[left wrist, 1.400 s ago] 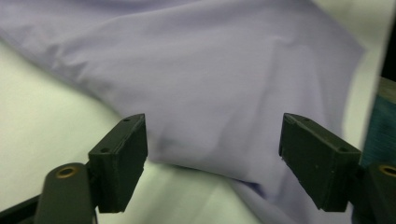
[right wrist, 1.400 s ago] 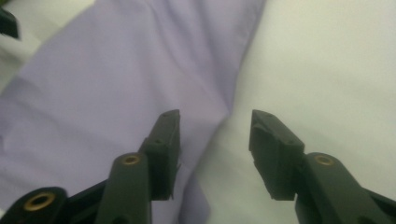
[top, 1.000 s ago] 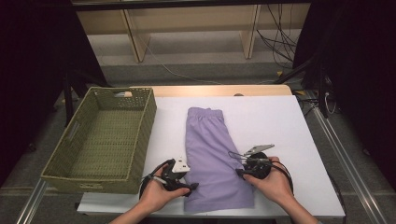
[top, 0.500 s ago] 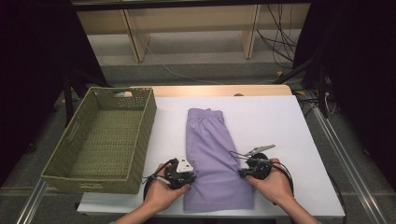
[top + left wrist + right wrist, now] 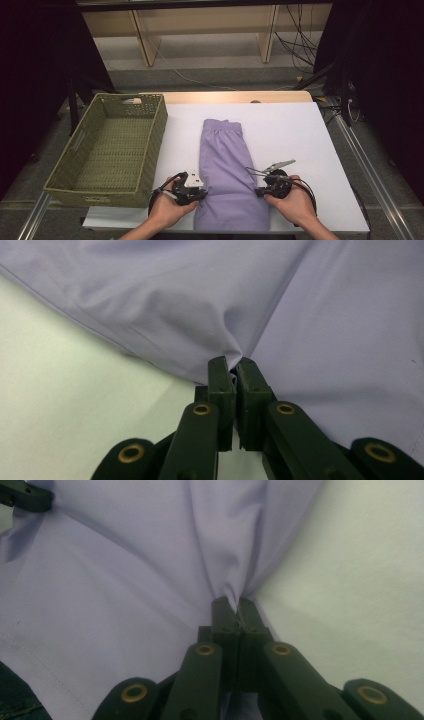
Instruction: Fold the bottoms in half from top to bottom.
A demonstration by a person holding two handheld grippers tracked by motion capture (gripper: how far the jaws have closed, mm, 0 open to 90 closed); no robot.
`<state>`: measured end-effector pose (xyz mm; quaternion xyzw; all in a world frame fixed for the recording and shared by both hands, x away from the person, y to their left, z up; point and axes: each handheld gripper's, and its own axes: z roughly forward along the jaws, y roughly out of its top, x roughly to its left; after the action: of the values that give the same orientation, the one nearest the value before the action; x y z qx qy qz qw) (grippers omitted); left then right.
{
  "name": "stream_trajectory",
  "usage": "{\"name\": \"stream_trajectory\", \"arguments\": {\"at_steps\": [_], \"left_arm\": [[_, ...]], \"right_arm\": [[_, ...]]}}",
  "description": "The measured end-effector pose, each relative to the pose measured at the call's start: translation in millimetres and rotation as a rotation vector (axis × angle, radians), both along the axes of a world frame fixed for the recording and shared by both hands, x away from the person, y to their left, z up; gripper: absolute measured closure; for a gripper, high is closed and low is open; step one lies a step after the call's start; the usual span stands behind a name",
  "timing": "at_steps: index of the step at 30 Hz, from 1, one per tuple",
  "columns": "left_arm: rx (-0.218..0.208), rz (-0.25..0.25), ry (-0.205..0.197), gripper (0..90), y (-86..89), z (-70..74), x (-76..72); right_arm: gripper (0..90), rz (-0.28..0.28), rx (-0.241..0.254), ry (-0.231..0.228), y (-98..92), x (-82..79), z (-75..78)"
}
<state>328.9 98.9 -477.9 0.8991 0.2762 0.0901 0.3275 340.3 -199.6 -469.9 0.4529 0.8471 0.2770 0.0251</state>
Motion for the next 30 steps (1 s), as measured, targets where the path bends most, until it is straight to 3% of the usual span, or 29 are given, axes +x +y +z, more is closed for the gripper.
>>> {"name": "stream_trajectory", "arguments": {"at_steps": [11, 19, 22, 26, 30], "left_arm": [[0.010, -0.037, 0.007, 84.3, 4.8, -1.0, -7.2], [0.006, -0.034, 0.004, 82.1, 7.8, -0.3, -10.0], [-0.008, -0.026, 0.005, 77.0, 8.9, 0.3, -9.8], [-0.038, -0.003, 0.000, 59.8, 10.8, 2.2, -6.8], [-0.076, 0.037, -0.024, 45.6, 13.3, 4.7, -3.0]], "right_arm": [[89.4, 0.015, 0.006, 0.033, 2.9, -13.1, 0.6], [89.1, 0.013, 0.015, 0.034, 1.7, -14.0, 0.2], [87.4, 0.013, 0.019, 0.025, 0.5, -13.2, 1.2], [77.6, 0.009, 0.051, -0.025, -3.5, -11.0, 5.0], [63.2, 0.014, 0.095, -0.123, -7.3, -8.6, 6.6]]}}
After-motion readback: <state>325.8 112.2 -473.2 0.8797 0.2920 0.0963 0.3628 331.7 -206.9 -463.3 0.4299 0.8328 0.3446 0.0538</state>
